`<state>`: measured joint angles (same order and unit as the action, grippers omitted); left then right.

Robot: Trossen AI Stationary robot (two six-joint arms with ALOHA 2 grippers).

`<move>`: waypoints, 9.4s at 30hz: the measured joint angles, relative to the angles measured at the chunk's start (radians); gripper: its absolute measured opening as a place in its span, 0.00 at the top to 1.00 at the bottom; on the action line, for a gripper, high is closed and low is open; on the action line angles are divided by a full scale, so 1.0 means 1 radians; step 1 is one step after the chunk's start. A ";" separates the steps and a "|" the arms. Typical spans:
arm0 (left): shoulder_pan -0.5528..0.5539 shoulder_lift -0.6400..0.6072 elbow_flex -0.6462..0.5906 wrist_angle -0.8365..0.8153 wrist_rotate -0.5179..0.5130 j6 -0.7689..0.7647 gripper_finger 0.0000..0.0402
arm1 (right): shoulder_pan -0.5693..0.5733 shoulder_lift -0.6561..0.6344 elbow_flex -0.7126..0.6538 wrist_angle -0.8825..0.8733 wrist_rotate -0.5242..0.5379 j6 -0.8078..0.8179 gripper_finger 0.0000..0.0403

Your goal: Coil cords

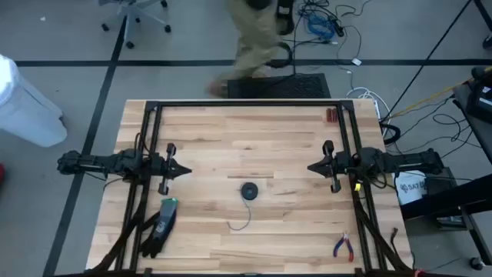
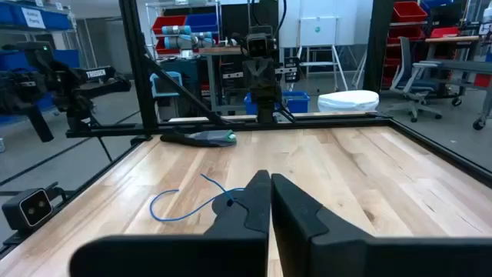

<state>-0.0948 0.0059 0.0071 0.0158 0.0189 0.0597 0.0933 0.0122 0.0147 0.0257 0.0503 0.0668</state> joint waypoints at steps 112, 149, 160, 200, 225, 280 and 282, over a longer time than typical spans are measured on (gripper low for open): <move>0.000 0.000 0.000 0.000 0.000 0.000 1.00 | 0.000 0.000 0.000 0.000 0.000 0.000 1.00; 0.000 0.000 0.000 0.000 0.000 0.000 1.00 | 0.000 0.000 0.000 0.000 0.000 0.000 1.00; 0.000 0.000 0.000 0.000 0.000 0.000 1.00 | 0.000 0.000 0.000 0.000 0.000 0.000 1.00; 0.000 0.000 0.000 0.000 0.000 0.000 1.00 | 0.000 0.000 0.000 0.000 0.001 -0.028 1.00; 0.001 0.000 0.000 0.001 -0.002 0.122 1.00 | 0.000 0.000 0.000 0.010 0.002 -0.007 1.00; 0.001 0.180 0.255 0.059 -0.084 -0.054 1.00 | 0.266 0.959 0.230 0.498 0.233 0.315 1.00; 0.000 0.268 0.355 -0.010 -0.083 -0.054 1.00 | 0.291 0.999 0.240 0.497 0.264 0.315 1.00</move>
<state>-0.0944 0.2737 0.3617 0.0062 -0.0640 0.0052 0.3838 1.0111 0.2548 0.5232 0.3145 0.3818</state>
